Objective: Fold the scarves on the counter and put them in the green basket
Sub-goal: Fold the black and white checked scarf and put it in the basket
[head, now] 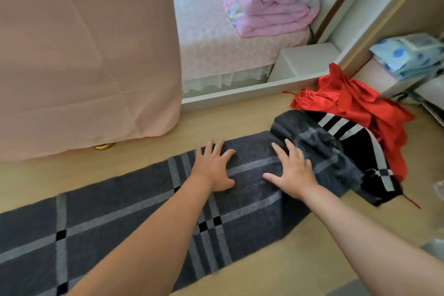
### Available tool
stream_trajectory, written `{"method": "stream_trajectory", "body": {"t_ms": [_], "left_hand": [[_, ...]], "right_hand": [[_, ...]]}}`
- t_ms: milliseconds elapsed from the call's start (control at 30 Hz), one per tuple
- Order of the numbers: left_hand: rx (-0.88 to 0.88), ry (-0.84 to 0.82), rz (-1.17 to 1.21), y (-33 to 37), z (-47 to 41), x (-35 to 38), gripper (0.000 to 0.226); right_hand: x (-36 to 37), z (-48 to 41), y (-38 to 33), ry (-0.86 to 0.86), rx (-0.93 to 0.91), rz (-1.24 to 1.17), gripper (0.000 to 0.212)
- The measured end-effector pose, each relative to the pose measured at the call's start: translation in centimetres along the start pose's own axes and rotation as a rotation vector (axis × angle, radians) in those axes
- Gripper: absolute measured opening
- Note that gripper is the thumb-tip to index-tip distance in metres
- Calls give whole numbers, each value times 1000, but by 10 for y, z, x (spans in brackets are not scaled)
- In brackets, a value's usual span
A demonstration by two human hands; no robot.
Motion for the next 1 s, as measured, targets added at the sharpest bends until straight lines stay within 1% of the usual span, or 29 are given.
{"method": "stream_trajectory", "body": {"t_ms": [33,67,133,167,200,267,333,367,433,500,567,600,633,667,700,733,767,800,900,1000], "left_hand": [[13,83,-11,9,-6,-15,76],[44,187,-22,21,-12,-32,65],[160,357,13,54,-24,-57,48],[229,376,55,73,-32,-62,47],[283,349,88,90,-41,-60,51],[300,189,77,111,-60,-40,72],[240,6,1,111,-74,-14,87],[219,-49,-40,108,-78,-5,89],[212,-86,-95,106,-84,0,88],[234,-78,-109,114,-90,-1,86],[252,-5,-115,128,-93,-8,85],[248,50,-99,133,-92,-12,84],[244,77,-72,136,-91,-14,84],[249,70,-45,139,-89,-12,84],[259,52,-26,140,-85,-7,83],[266,45,-12,139,-81,-5,81],[263,63,4,134,-76,-5,78],[246,98,25,127,-69,-8,74],[171,181,109,95,-44,-16,64],[122,246,102,61,-10,-21,54]], "right_hand": [[-8,1,10,59,-7,-106,85],[-16,2,20,123,-11,-219,77],[-24,5,38,232,-11,-369,52],[-24,6,46,267,-11,-394,42],[-21,6,52,279,-8,-396,37],[-7,8,67,230,25,-319,44],[9,11,94,136,125,-184,53],[13,14,109,96,177,-124,56],[15,19,129,29,242,-20,61],[10,20,135,16,283,62,62],[-5,19,125,101,305,131,61],[-12,19,113,155,279,119,60],[-14,18,97,201,204,82,60],[-10,18,77,200,87,48,62],[-1,18,61,156,-24,24,62],[10,19,51,79,-83,14,62],[19,21,50,13,-87,16,62],[23,22,54,-13,-57,26,62],[22,23,65,-20,66,60,62],[5,23,47,39,130,86,60]]}}
Point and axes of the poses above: each hand's wrist, its own z-axis away from the middle knuckle, its own x-axis out of the palm, y = z × x, the point moved 10 cm from there along -z, towards the middle knuckle, and after that the axes turned 2 degrees about x, right-handed, at the moved point
